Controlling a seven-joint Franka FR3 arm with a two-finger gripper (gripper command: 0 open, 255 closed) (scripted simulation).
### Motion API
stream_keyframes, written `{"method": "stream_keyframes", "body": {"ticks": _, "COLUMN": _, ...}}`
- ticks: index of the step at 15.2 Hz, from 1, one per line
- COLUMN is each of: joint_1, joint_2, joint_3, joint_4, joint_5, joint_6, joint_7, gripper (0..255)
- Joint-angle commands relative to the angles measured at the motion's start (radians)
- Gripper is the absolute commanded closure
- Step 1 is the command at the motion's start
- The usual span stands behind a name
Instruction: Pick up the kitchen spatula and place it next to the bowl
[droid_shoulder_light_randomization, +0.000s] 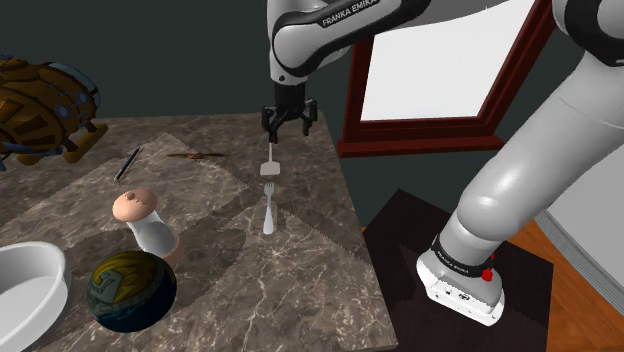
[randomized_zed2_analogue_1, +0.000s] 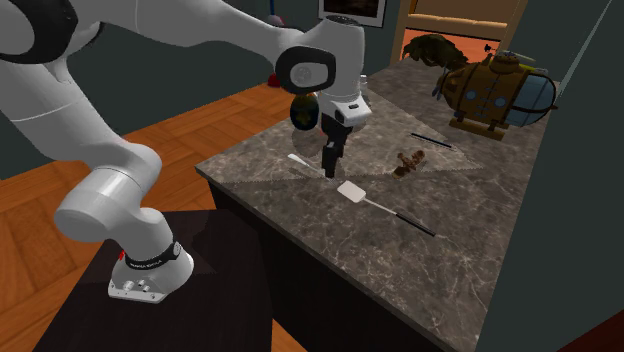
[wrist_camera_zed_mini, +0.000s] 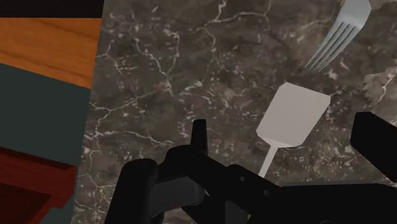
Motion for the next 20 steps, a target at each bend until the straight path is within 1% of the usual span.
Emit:
{"method": "stream_keyframes", "body": {"ticks": 1, "joint_1": -0.013, "joint_2": 0.078, "joint_3": 0.008, "joint_4": 0.043, "joint_5": -0.035, "joint_6": 0.041, "joint_7": 0.075, "gripper": 0}}
{"method": "stream_keyframes", "body": {"ticks": 6, "joint_1": -0.022, "joint_2": 0.264, "joint_3": 0.002, "joint_4": 0.181, "joint_5": -0.132, "joint_6": 0.094, "joint_7": 0.257, "gripper": 0}}
{"method": "stream_keyframes", "body": {"ticks": 10, "joint_1": -0.013, "joint_2": 0.407, "joint_3": -0.027, "joint_4": 0.309, "joint_5": -0.201, "joint_6": 0.112, "joint_7": 0.387, "gripper": 0}}
{"method": "stream_keyframes", "body": {"ticks": 12, "joint_1": -0.006, "joint_2": 0.46, "joint_3": -0.043, "joint_4": 0.361, "joint_5": -0.222, "joint_6": 0.114, "joint_7": 0.431, "gripper": 0}}
{"method": "stream_keyframes", "body": {"ticks": 20, "joint_1": -0.002, "joint_2": 0.512, "joint_3": -0.052, "joint_4": 0.329, "joint_5": -0.242, "joint_6": 0.197, "joint_7": 0.443, "gripper": 0}}
